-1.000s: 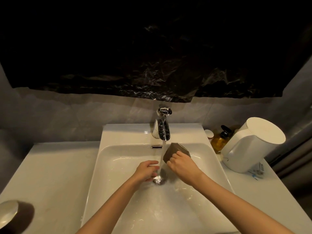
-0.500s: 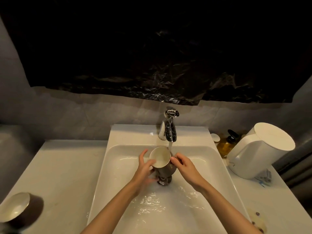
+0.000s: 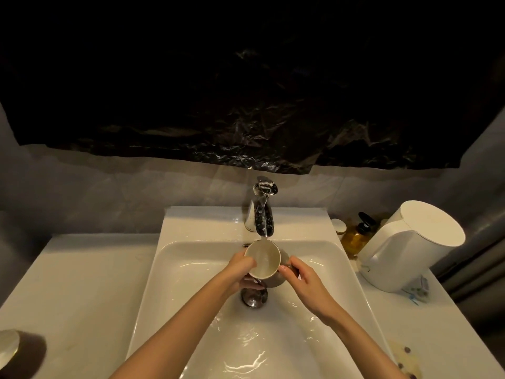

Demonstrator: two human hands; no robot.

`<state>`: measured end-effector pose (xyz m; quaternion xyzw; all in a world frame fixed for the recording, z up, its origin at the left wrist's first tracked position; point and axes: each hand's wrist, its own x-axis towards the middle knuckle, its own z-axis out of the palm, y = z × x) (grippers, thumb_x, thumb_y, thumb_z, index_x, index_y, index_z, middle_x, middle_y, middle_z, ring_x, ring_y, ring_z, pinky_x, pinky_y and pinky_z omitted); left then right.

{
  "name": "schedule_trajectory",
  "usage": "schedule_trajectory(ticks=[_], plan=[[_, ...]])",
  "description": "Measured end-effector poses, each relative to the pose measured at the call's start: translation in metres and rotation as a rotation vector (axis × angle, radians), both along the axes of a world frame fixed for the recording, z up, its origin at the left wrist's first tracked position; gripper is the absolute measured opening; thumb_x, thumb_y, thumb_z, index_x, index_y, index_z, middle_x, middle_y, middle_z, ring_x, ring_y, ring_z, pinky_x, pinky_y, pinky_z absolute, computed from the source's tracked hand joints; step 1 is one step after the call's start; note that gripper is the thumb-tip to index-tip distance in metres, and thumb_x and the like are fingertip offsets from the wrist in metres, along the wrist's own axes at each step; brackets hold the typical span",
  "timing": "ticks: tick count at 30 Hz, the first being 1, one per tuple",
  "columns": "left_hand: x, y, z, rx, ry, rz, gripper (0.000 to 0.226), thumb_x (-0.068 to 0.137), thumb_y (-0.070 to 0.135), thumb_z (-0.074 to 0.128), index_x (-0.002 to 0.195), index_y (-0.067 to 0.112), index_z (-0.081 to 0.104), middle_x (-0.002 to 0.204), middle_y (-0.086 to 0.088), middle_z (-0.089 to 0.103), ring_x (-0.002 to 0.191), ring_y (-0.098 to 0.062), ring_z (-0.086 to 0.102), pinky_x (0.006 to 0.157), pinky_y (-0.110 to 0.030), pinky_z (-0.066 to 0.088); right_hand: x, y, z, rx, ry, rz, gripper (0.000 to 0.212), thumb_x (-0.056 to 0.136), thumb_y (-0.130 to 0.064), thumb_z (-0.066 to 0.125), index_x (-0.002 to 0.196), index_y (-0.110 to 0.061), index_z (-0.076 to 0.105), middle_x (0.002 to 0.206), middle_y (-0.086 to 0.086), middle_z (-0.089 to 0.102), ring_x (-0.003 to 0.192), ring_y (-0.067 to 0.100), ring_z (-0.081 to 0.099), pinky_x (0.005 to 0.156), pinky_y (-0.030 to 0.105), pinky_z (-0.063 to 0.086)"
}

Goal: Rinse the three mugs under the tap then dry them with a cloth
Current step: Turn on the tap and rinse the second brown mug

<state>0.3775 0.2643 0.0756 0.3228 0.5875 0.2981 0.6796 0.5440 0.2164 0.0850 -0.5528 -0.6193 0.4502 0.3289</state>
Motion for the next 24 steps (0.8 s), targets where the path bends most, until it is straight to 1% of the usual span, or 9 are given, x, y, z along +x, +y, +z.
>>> schedule_trajectory(ticks=[2, 4, 6, 12, 15, 18, 20, 23, 24], plan=[[-0.001, 0.001, 0.0, -0.06, -0.041, 0.022, 0.038, 0.088, 0.003, 0.043, 0.125, 0.012, 0.045, 0.116, -0.02, 0.052, 0.109, -0.041, 0.056, 0.071, -0.047, 0.059, -0.004, 0.007, 0.0, 0.002, -0.001, -0.047, 0.02, 0.097, -0.029, 0.053, 0.084, -0.015, 0.058, 0.076, -0.005, 0.058, 0.072, 0.0, 0.05, 0.069, 0.018, 0.044], [-0.004, 0.003, 0.002, -0.056, -0.061, 0.038, 0.035, 0.09, 0.01, 0.046, 0.125, 0.012, 0.047, 0.119, -0.018, 0.051, 0.105, -0.037, 0.058, 0.068, -0.044, 0.059, -0.006, 0.016, -0.002, -0.015, 0.016, -0.11, 0.028, 0.096, -0.033, 0.053, 0.086, -0.008, 0.057, 0.077, 0.004, 0.056, 0.074, 0.006, 0.049, 0.074, 0.032, 0.048], [-0.007, 0.003, 0.006, -0.03, -0.053, 0.036, 0.034, 0.092, 0.016, 0.048, 0.126, 0.014, 0.049, 0.124, -0.015, 0.051, 0.099, -0.033, 0.062, 0.063, -0.038, 0.059, -0.008, 0.021, -0.004, -0.064, 0.041, -0.143, 0.03, 0.096, -0.034, 0.053, 0.083, -0.006, 0.056, 0.076, 0.003, 0.053, 0.074, 0.01, 0.048, 0.079, 0.042, 0.049], [-0.02, -0.013, 0.001, -0.02, 0.037, -0.024, 0.039, 0.092, 0.016, 0.043, 0.131, 0.019, 0.047, 0.124, -0.013, 0.05, 0.102, -0.037, 0.062, 0.077, -0.047, 0.058, -0.02, 0.016, 0.001, -0.09, 0.044, -0.061, 0.027, 0.095, -0.029, 0.057, 0.07, -0.019, 0.051, 0.065, -0.008, 0.045, 0.063, 0.005, 0.04, 0.06, 0.015, 0.035], [-0.023, -0.023, -0.007, 0.111, 0.064, 0.105, 0.038, 0.095, 0.03, 0.049, 0.132, 0.032, 0.04, 0.128, -0.001, 0.047, 0.105, -0.024, 0.058, 0.077, -0.041, 0.058, -0.028, 0.013, -0.004, 0.04, 0.013, -0.163, 0.028, 0.093, -0.026, 0.06, 0.071, -0.011, 0.052, 0.062, -0.004, 0.046, 0.058, 0.004, 0.038, 0.054, 0.016, 0.034], [-0.028, -0.025, -0.012, 0.352, 0.278, 0.133, 0.022, 0.094, 0.036, 0.051, 0.114, 0.029, 0.056, 0.123, -0.001, 0.056, 0.105, -0.013, 0.054, 0.089, -0.038, 0.052, -0.029, 0.008, -0.015, 0.259, -0.249, -0.075, 0.027, 0.092, -0.033, 0.058, 0.076, -0.012, 0.053, 0.069, -0.004, 0.054, 0.065, 0.01, 0.046, 0.059, 0.025, 0.041], [-0.026, -0.028, -0.004, 0.332, 0.287, 0.054, 0.03, 0.095, 0.043, 0.046, 0.104, 0.024, 0.068, 0.116, 0.003, 0.06, 0.104, -0.011, 0.052, 0.091, -0.034, 0.046, -0.03, 0.003, -0.019, 0.419, -0.504, 0.027, 0.019, 0.093, -0.036, 0.055, 0.082, -0.02, 0.053, 0.079, -0.01, 0.054, 0.077, 0.008, 0.045, 0.062, 0.023, 0.041], [-0.023, -0.029, 0.005, 0.263, 0.438, 0.009, 0.039, 0.095, 0.052, 0.042, 0.089, 0.027, 0.071, 0.115, -0.001, 0.051, 0.115, -0.021, 0.041, 0.1, -0.033, 0.032, -0.032, -0.002, -0.018, 0.681, -0.686, 0.096, 0.014, 0.09, -0.032, 0.055, 0.082, -0.02, 0.054, 0.079, -0.009, 0.054, 0.079, 0.01, 0.042, 0.068, 0.017, 0.037], [-0.021, -0.03, 0.006, 0.255, 0.359, 0.01, 0.037, 0.096, 0.049, 0.043, 0.086, 0.025, 0.07, 0.111, -0.002, 0.056, 0.11, -0.02, 0.046, 0.098, -0.032, 0.034, -0.032, -0.003, -0.02, 0.782, -0.729, 0.109, 0.015, 0.09, -0.03, 0.055, 0.079, -0.02, 0.054, 0.077, -0.008, 0.054, 0.077, 0.012, 0.042, 0.074, 0.017, 0.035]])
